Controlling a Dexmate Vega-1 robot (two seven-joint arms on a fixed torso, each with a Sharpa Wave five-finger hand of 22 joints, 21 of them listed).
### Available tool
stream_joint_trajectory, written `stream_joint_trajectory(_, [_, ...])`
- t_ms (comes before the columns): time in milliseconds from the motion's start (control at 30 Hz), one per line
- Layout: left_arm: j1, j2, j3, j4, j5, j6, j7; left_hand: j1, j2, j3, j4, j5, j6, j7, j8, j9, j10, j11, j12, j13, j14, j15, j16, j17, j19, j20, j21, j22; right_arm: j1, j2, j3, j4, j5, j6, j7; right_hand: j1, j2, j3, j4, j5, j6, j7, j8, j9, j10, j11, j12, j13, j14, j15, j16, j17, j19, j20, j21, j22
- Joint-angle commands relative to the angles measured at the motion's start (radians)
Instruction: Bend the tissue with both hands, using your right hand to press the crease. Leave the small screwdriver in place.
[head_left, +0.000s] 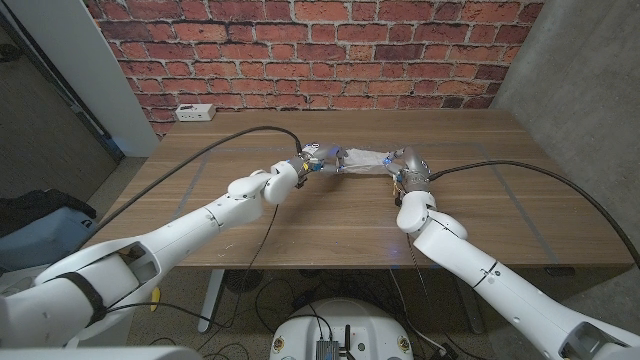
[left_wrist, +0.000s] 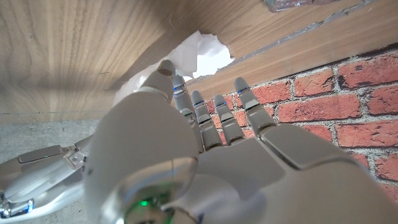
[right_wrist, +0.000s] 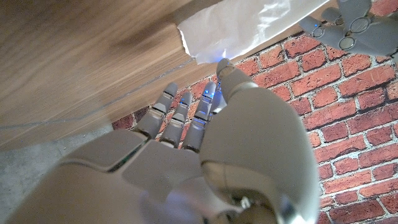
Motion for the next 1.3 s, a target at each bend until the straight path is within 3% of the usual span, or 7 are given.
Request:
stream_joint_trajectory(33, [-0.006,0.051,-0.029,-0.103,-0.059,0.005,-0.156,0.005,0.014,0.011,-0.003,0.003,0.018,0.016,0.002,0.001,0.009,0.000,0.005,-0.001,0.008,-0.003,-0.007,0.001,0.004,-0.005,0.007,0.005,-0.043,-0.068,-0.018,-0.106,-0.034,-0.085,0.009,-0.010,-0.001,0.016,0.003,-0.005,0.086,0.085,0.008,0.038,-0.012,-0.004,-0.005,0.006,-0.005,-0.095,-0.007,0.005,-0.007,0.006,-0.001,0.002])
stream_joint_trajectory(200, [-0.003,0.072,-0.041,-0.153,-0.075,0.005,-0.216,0.008,0.016,0.017,-0.006,0.004,0.017,0.025,-0.001,-0.003,0.014,0.005,0.005,-0.002,0.008,0.001,-0.010,0.000,0.001,-0.005,0.008,0.006,-0.065,-0.087,-0.023,-0.156,-0.058,-0.122,0.002,-0.014,-0.001,0.020,0.003,-0.007,0.085,0.085,0.009,0.041,-0.014,-0.008,-0.005,0.007,-0.009,-0.100,-0.010,0.006,-0.009,0.006,-0.002,0.002])
stream_joint_trajectory(700, [0.042,0.118,-0.097,-0.256,-0.113,-0.019,-0.269,0.010,0.014,0.026,-0.012,0.006,0.025,0.035,-0.006,-0.011,0.032,0.006,0.007,-0.005,0.019,-0.002,-0.014,-0.002,0.002,-0.005,0.013,0.008,-0.117,-0.128,-0.014,-0.262,-0.094,-0.180,0.003,-0.025,-0.007,0.036,0.003,-0.013,0.085,0.080,0.016,0.050,-0.018,-0.010,-0.002,0.011,-0.009,-0.102,-0.016,0.009,-0.011,0.009,-0.001,0.001])
stream_joint_trajectory(1000, [0.061,0.143,-0.142,-0.294,-0.180,-0.032,-0.314,0.010,0.012,0.030,-0.015,0.007,0.027,0.042,-0.010,-0.016,0.039,0.005,0.006,-0.006,0.029,-0.002,-0.015,-0.003,0.005,-0.003,0.018,0.008,-0.111,-0.143,-0.025,-0.296,-0.132,-0.195,0.007,-0.030,-0.011,0.046,0.002,-0.017,0.087,0.079,0.020,0.055,-0.018,-0.016,0.000,0.013,-0.008,-0.103,-0.019,0.010,-0.012,0.011,-0.002,0.001])
stream_joint_trajectory(1100, [0.060,0.144,-0.155,-0.291,-0.200,-0.031,-0.323,0.010,0.013,0.032,-0.015,0.007,0.030,0.043,-0.011,-0.018,0.041,0.005,0.005,-0.007,0.031,-0.003,-0.016,-0.003,0.006,-0.002,0.019,0.009,-0.095,-0.143,-0.032,-0.293,-0.143,-0.200,0.017,-0.034,-0.013,0.050,0.001,-0.019,0.086,0.079,0.021,0.057,-0.018,-0.006,0.001,0.014,-0.007,-0.102,-0.020,0.010,-0.012,0.011,-0.002,0.001])
stream_joint_trajectory(1300, [0.042,0.132,-0.162,-0.262,-0.222,-0.014,-0.340,0.009,0.012,0.035,-0.015,0.008,0.029,0.042,-0.014,-0.020,0.046,0.006,0.005,-0.007,0.035,-0.003,-0.017,-0.003,0.008,-0.002,0.022,0.009,-0.041,-0.139,-0.057,-0.260,-0.161,-0.193,0.054,-0.041,-0.016,0.058,0.001,-0.022,0.087,0.072,0.024,0.061,-0.020,-0.015,0.002,0.015,-0.004,-0.102,-0.021,0.011,-0.013,0.012,-0.002,0.001])
